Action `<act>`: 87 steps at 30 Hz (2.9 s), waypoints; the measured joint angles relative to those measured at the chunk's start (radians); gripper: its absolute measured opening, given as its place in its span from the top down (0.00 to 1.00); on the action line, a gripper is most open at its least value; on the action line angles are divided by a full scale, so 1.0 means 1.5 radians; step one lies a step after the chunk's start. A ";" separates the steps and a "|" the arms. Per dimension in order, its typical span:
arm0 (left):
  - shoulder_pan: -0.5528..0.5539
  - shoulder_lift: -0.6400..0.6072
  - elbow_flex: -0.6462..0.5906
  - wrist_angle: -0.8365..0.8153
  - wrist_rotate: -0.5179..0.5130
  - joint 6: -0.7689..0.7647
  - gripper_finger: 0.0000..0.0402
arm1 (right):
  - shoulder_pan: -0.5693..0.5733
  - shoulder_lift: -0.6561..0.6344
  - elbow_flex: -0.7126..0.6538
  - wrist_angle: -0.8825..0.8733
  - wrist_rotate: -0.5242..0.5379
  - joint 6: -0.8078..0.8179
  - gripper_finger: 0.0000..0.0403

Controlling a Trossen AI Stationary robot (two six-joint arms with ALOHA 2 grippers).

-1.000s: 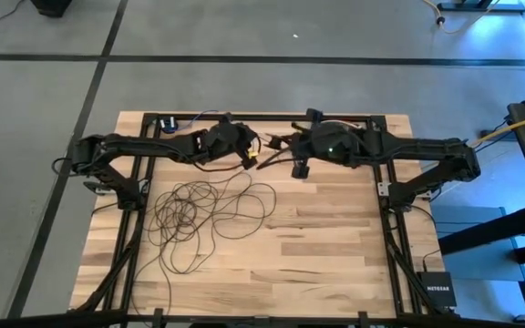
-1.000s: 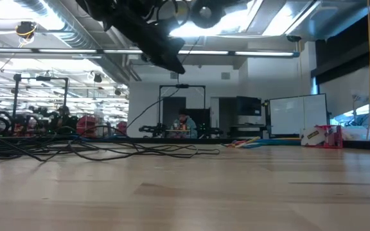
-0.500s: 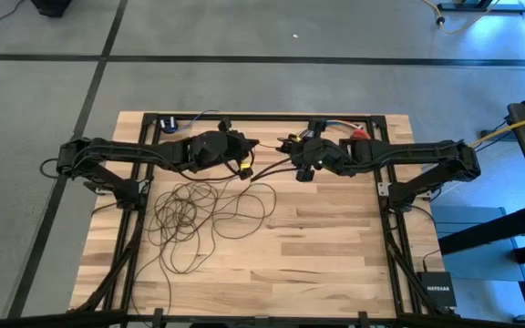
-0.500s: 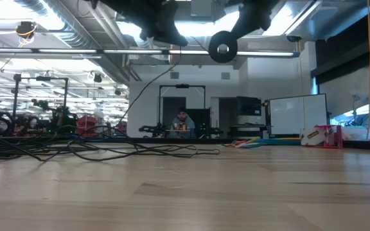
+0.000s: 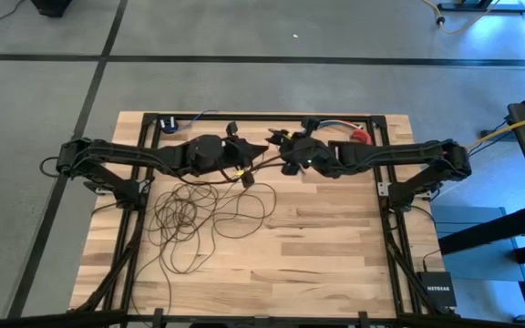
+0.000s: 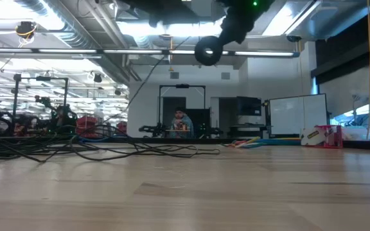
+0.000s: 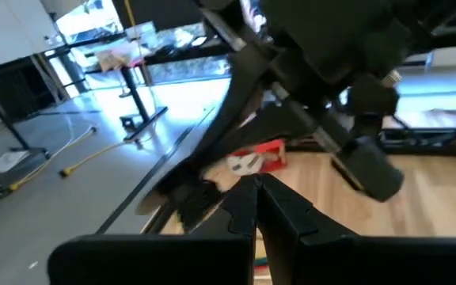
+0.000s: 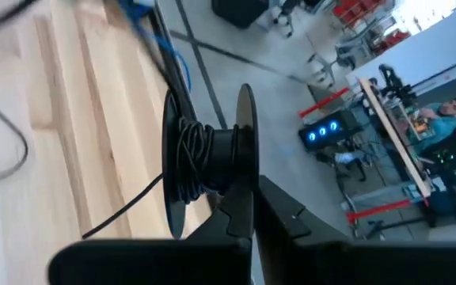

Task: Coiling cords

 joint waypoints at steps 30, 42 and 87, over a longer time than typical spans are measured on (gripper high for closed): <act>0.037 0.034 0.005 0.032 0.005 0.022 1.00 | 0.000 -0.062 0.024 0.221 -0.177 -0.014 0.99; 0.048 0.036 0.002 0.008 0.009 0.017 1.00 | 0.000 -0.094 0.044 0.103 -0.223 0.052 0.99; 0.067 0.070 -0.001 -0.058 0.067 0.010 0.85 | 0.000 -0.096 0.052 0.109 -0.238 0.050 0.99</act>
